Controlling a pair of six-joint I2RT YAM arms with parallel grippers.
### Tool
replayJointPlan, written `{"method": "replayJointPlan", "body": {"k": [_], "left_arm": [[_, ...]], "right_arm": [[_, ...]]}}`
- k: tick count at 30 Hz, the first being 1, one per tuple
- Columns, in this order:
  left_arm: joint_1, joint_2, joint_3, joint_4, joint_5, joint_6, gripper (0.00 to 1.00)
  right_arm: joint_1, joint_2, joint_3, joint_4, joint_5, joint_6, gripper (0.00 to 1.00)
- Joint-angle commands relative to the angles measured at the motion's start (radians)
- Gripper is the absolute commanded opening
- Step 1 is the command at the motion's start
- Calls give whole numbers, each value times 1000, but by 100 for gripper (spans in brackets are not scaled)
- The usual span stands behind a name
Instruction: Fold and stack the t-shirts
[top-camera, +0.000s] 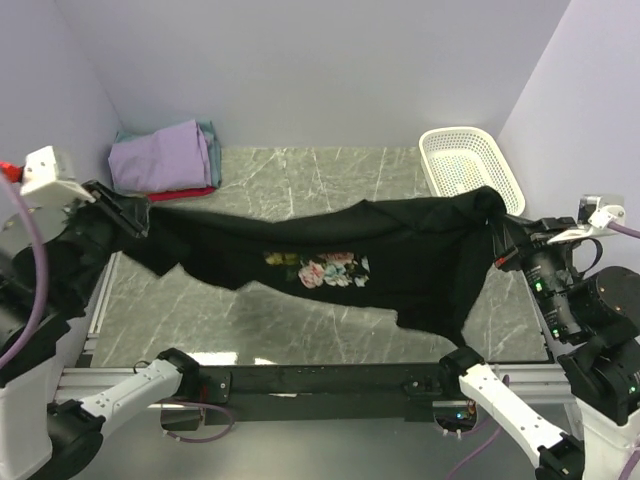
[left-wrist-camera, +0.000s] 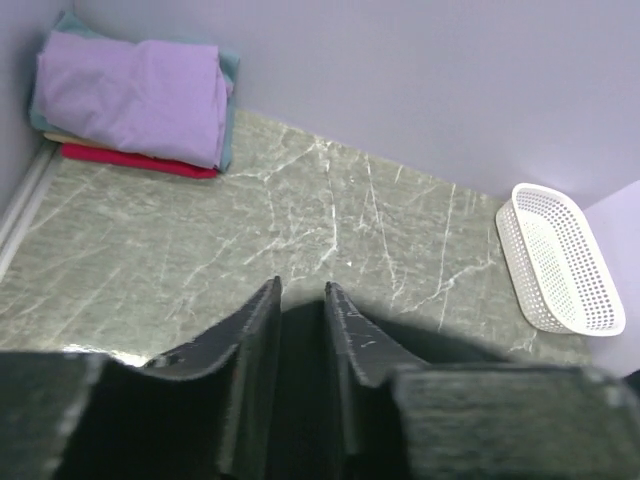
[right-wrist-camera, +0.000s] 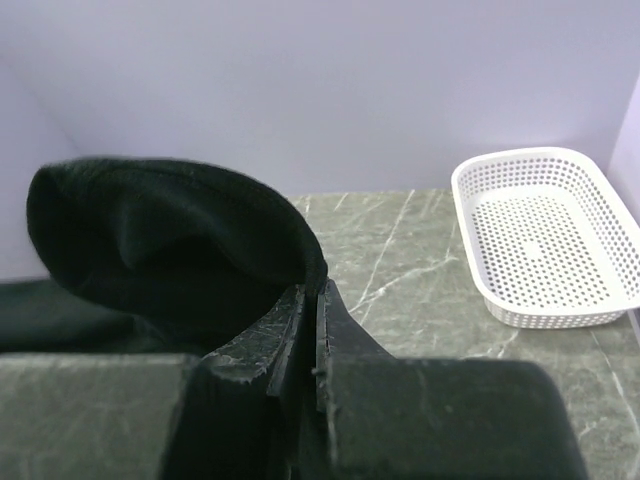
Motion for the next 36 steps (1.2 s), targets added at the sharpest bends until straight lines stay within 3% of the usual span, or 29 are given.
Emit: {"method": "replayJointPlan", "body": {"k": [1,3,7,11,13,15,17,20,21,22,26,30,36], "left_arm": [[4,58,43,-104,22,12,32],[6,93,0,-75,31,21,33],[6,148,-131,46,36,26,18],[4,237,-311,224,103,43,16],[4,275,-371,290,233,75,26],[3,334,-458,355,319,100,27],[-1,364,-548,393,396,103,37],[-26,365,-638,407,470,88,39],[-57,359,-652,400,481,84,43],[-72,340,-664,392,482,83,54],[-149,294,-696,331,677,106,60],[-266,242,-747,321,741,89,63],[-378,260,-850,433,742,86,63]], "right_arm": [[-6,51,-5,-20,-37,-4,8],[-7,83,-28,-4,-34,-7,8],[-6,175,-151,78,-51,7,6],[-6,277,-238,148,4,1,4],[-7,336,-255,167,33,-1,0],[-6,337,-279,232,40,-7,0],[-7,324,-292,251,66,-13,1],[-7,334,-263,248,101,-16,1],[-9,337,-255,248,107,-18,1],[-9,341,-246,247,110,-24,1],[-7,352,-235,253,129,-33,2],[-10,364,-227,254,126,-35,2],[-12,348,-227,244,97,-16,3]]}}
